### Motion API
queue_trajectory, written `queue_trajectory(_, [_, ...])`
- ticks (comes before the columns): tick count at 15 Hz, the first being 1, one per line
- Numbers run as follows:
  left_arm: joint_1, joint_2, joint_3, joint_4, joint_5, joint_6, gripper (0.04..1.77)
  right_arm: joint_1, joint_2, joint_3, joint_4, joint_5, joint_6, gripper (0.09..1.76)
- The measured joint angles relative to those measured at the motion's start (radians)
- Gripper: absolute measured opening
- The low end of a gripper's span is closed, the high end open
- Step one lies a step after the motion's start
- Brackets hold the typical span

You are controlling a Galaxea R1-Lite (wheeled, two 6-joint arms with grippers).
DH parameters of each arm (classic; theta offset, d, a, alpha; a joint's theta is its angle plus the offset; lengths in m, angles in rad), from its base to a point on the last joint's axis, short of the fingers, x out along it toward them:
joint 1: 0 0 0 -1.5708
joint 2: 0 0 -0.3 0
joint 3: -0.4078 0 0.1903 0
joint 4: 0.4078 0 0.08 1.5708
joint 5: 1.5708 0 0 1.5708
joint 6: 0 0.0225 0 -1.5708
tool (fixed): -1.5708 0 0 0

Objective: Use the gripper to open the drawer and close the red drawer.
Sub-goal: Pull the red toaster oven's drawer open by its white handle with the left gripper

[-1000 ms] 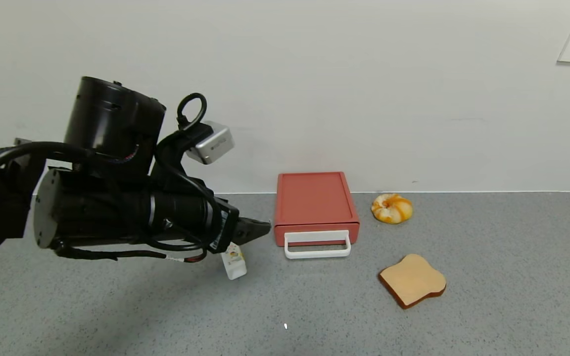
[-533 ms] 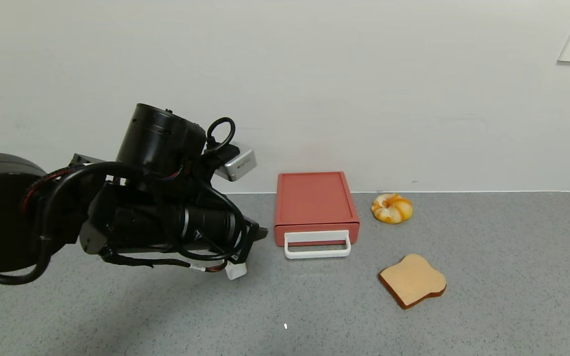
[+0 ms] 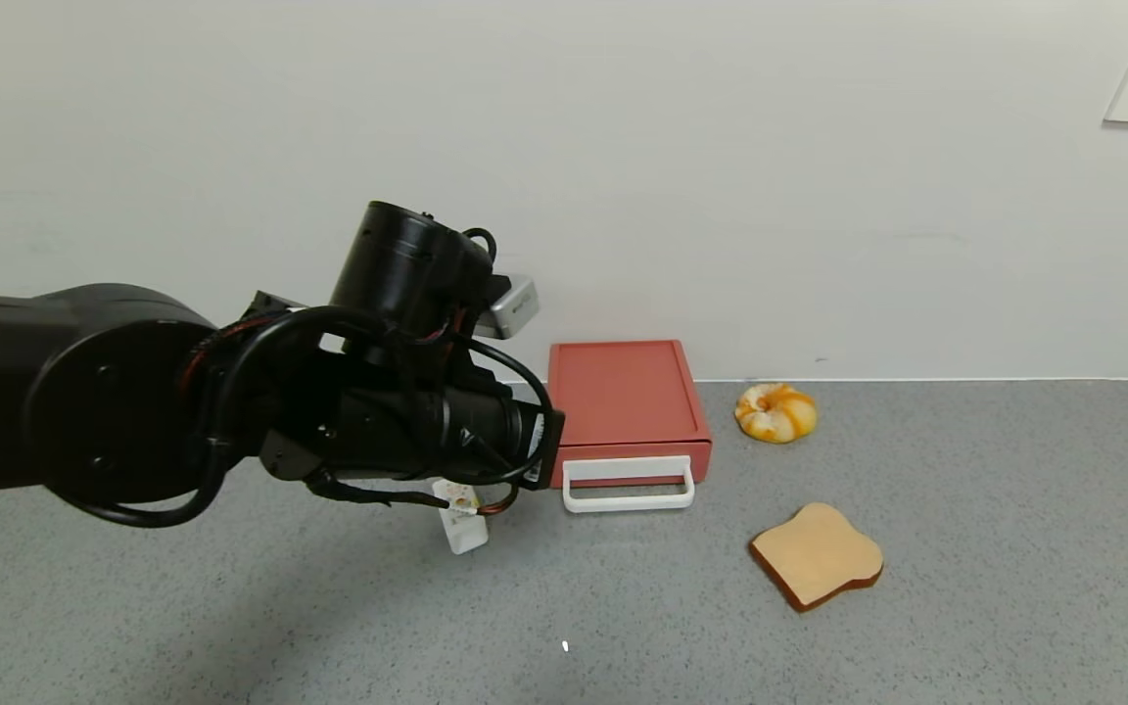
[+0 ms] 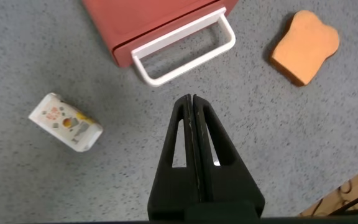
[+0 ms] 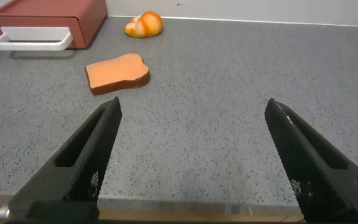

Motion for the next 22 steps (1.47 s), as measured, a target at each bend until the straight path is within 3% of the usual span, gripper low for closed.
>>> queue_trajectory(5, [-0.039,0.109,-0.132,0.105,0.007,-0.181,0.11,0.0,0.0,0.0,0.0,0.0,0.0,1.7])
queue_trajectory(8, [-0.045,0.181,-0.217,0.167,-0.006,-0.244,0.11,0.0,0.0,0.0,0.0,0.0,0.0,1.7])
queue_trajectory(16, [-0.044,0.345,-0.324,0.161,-0.048,-0.332,0.11,0.0,0.0,0.0,0.0,0.0,0.0,1.7])
queue_trajectory(22, [-0.044,0.428,-0.393,0.161,-0.031,-0.451,0.11,0.0,0.0,0.0,0.0,0.0,0.0,1.7])
